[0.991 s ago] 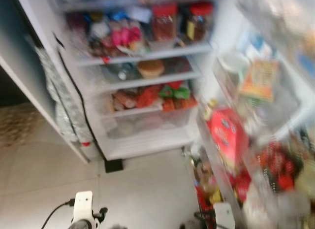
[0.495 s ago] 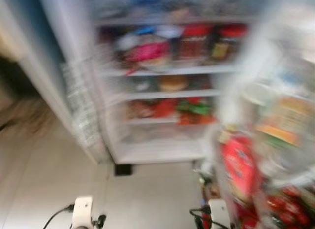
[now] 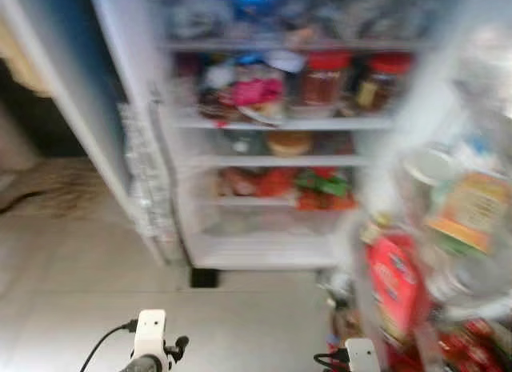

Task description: Restocking fridge

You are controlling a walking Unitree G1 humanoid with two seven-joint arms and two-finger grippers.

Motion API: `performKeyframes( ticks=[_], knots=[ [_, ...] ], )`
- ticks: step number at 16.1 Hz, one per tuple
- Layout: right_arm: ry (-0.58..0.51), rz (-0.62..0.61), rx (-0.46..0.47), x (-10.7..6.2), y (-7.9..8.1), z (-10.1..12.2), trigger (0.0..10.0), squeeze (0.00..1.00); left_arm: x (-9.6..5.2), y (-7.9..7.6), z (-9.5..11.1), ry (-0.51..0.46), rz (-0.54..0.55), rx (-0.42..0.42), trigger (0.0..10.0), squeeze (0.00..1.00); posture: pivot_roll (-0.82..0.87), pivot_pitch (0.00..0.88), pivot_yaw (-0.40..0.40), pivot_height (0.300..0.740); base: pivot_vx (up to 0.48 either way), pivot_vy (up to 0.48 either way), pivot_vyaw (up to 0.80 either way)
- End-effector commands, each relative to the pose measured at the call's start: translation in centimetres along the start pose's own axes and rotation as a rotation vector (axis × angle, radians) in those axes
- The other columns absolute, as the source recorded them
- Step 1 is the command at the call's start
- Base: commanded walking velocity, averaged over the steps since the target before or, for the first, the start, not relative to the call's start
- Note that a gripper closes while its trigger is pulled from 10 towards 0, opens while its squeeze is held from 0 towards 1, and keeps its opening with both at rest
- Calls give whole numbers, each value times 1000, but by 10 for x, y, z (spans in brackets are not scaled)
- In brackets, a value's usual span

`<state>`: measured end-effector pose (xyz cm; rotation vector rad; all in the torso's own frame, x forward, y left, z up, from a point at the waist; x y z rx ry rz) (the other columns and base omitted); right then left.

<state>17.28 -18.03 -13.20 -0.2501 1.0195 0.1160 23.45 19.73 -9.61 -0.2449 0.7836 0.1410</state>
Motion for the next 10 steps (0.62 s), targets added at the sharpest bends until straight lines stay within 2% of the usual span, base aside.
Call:
performKeyframes(
  ticks=[1, 10],
  knots=[
    [8, -1, 10, 0, 1, -1, 10000, 0, -3, 7, -10, 36, 15, 9, 10000, 0, -86, 92, -25, 722, 0, 0, 0],
    [-6, 0, 17, 0, 3, 2, 10000, 0, -3, 8, -11, 42, 22, 8, 10000, 0, -86, 92, -23, 722, 0, 323, 0]
  ],
)
Point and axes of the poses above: a point about 5 cm out from each wrist's last joint towards the gripper, its own x axis pointing out of the wrist towards the gripper, its own z axis along the axis of the wrist's last joint, y = z × x, the point moved 4 cm from there along x, pointing out of the wrist towards the gripper, and after that the axes turned 14 degrees about -x, right-handed, at the moved point
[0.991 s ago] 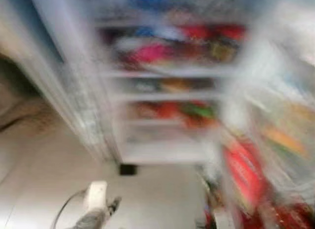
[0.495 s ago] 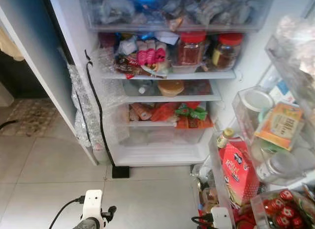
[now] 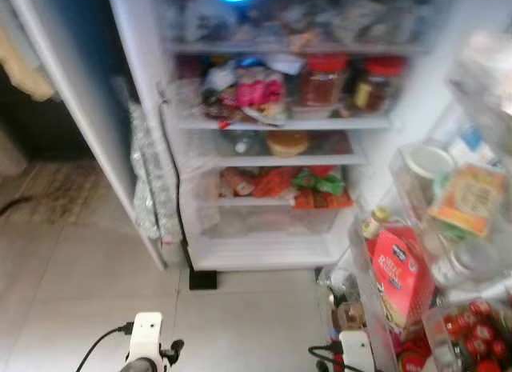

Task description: Restocking fridge

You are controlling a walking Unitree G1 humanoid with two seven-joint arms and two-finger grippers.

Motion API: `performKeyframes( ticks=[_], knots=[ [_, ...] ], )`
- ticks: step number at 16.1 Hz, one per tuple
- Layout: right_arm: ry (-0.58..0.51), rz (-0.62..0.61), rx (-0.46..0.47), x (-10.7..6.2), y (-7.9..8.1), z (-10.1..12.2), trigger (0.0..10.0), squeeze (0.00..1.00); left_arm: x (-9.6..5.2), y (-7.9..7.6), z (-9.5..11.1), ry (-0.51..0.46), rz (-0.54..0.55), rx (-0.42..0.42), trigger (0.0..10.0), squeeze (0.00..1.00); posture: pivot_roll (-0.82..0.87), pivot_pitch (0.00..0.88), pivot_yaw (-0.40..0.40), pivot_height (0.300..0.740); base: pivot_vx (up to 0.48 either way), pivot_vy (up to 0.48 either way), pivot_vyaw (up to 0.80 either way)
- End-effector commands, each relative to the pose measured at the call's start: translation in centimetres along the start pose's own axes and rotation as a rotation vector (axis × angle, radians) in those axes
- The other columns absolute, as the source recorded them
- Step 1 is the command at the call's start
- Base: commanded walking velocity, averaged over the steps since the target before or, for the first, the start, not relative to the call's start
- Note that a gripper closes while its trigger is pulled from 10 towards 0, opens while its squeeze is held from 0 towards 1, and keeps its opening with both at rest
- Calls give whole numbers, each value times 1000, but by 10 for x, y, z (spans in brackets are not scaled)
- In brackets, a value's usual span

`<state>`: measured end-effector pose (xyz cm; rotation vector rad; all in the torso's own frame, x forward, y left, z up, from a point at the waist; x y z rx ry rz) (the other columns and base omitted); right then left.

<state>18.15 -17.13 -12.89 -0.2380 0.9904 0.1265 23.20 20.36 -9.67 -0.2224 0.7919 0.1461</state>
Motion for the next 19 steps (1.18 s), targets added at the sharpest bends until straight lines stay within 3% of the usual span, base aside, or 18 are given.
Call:
performKeyframes(
  ticks=[1, 13, 19],
  knots=[
    [24, -10, 12, -1, -3, -8, 10000, 0, -2, 1, -11, 37, 8, -10, 10000, 0, -86, 92, -23, 722, 0, 386, 0],
    [19, -8, 10, -1, -2, -8, 10000, 0, -2, 1, -12, 39, 11, -12, 10000, 0, -85, 82, -25, 722, 0, 372, 0],
    [18, -15, 12, -2, -3, -8, 10000, 0, -2, 2, -12, 43, 13, -2, 10000, 0, -85, 82, -25, 722, 0, 0, 0]
  ],
)
Point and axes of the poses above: a point about 5 cm out from each wrist's last joint towards the gripper, its own x axis pointing out of the wrist towards the gripper, its own z axis along the axis of the wrist's last joint, y = z × x, the point moved 4 cm from there along x, pointing out of the wrist towards the gripper, and after that the axes turned 14 degrees about -x, right-handed, at the moved point
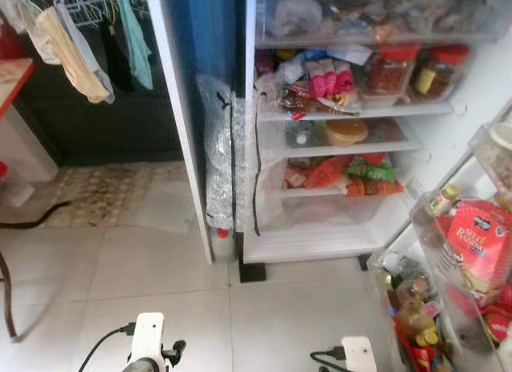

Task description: Restocking fridge

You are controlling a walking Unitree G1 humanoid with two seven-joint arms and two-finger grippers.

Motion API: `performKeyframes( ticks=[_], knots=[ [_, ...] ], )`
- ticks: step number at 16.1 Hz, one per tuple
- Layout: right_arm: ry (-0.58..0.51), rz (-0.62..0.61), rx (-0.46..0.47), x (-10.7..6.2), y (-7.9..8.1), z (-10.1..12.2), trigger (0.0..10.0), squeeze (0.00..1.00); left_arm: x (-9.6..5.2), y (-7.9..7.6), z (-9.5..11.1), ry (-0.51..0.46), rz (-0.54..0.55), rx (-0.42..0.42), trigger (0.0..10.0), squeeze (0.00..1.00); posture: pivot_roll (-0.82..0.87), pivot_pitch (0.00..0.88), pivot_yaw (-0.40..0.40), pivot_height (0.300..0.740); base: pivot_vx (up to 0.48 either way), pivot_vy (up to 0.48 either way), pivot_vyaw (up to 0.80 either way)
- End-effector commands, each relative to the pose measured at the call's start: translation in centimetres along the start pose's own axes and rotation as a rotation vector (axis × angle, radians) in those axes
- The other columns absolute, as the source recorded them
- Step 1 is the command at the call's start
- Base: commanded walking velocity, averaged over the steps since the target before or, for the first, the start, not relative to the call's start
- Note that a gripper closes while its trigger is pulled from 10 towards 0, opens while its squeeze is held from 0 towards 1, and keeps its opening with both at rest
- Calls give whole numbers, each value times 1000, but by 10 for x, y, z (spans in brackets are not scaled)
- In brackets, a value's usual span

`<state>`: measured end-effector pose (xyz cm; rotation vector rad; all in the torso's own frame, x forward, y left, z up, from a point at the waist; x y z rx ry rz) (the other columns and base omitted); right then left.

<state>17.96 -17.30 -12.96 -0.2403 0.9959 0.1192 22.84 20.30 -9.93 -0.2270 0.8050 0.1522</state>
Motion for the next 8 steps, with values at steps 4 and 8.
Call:
performKeyframes(
  ticks=[4, 8],
  knots=[
    [24, -5, 5, -1, -1, -7, 10000, 0, -2, 4, -8, 32, 6, 2, 10000, 0, -85, 70, -25, 722, 0, 0, -394],
    [28, -3, 5, -1, -1, -8, 10000, 0, -2, 4, -9, 34, 5, -1, 10000, 0, -87, 78, -25, 722, 0, 0, -784]
  ],
)
Point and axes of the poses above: a point about 5 cm out from each wrist's last joint towards the gripper, its own x axis pointing out of the wrist towards the gripper, its own z axis along the axis of the wrist's last joint, y = z × x, the point moved 4 cm from there along x, pointing out of the wrist towards the gripper, and after that the axes turned 14 degrees about -x, right-handed, at the moved point
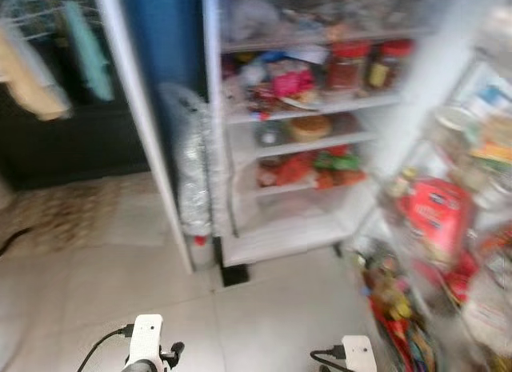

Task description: Restocking fridge

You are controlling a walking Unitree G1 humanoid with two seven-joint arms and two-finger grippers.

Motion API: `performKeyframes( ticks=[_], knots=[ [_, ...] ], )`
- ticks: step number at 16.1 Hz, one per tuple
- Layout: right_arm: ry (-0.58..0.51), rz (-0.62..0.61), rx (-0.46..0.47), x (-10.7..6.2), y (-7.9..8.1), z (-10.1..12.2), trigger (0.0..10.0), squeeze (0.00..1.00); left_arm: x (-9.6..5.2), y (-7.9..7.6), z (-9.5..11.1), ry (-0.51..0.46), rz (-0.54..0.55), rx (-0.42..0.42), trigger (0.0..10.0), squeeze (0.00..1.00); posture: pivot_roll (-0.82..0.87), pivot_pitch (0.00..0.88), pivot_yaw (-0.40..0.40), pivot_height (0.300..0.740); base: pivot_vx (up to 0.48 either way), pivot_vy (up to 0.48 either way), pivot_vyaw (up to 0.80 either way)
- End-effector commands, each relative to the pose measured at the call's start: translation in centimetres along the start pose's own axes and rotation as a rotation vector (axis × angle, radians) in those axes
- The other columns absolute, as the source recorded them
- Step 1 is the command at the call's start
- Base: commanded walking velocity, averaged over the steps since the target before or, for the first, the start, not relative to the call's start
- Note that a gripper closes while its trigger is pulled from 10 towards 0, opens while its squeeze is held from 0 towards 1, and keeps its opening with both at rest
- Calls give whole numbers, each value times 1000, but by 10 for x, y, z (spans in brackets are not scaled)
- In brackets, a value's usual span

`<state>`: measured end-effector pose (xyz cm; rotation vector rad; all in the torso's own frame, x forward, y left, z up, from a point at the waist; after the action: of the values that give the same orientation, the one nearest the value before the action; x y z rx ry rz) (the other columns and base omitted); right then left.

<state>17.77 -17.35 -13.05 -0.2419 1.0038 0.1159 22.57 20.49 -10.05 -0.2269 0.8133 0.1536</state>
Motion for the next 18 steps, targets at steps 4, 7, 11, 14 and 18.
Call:
performKeyframes(
  ticks=[4, 7, 11, 14, 18],
  knots=[
    [23, 3, 2, -1, 0, -6, 10000, 0, -1, 2, -7, 30, 5, 2, 10000, 0, -87, 80, -25, 722, 0, 0, -781],
    [23, 2, 3, -1, -1, -6, 10000, 0, -1, 2, -6, 30, 5, -6, 10000, 0, -87, 85, -24, 722, 0, 0, -781],
    [24, 3, 2, -1, 0, -6, 10000, 0, -1, 1, -6, 30, -1, -1, 10000, 0, -88, 86, -23, 722, 0, 185, -781],
    [24, 5, -1, -1, 0, -6, 10000, 0, -1, 2, -5, 32, 3, 7, 10000, 0, -88, 88, -23, 722, 0, 0, -781],
    [47, -12, -27, -1, -2, -8, 10000, 0, -1, 3, -5, 32, 6, 7, 10000, 0, -90, 89, -22, 722, 0, 0, -191]
  ],
)
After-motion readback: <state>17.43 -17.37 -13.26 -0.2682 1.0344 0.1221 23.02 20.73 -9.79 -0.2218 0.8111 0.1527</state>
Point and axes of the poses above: a point about 5 cm out from each wrist's last joint towards the gripper, its own x axis pointing out of the wrist towards the gripper, its own z axis along the axis of the wrist's last joint, y = z × x, the point moved 4 cm from there along x, pointing out of the wrist towards the gripper, and after that the axes turned 14 degrees about -x, right-handed, at the moved point
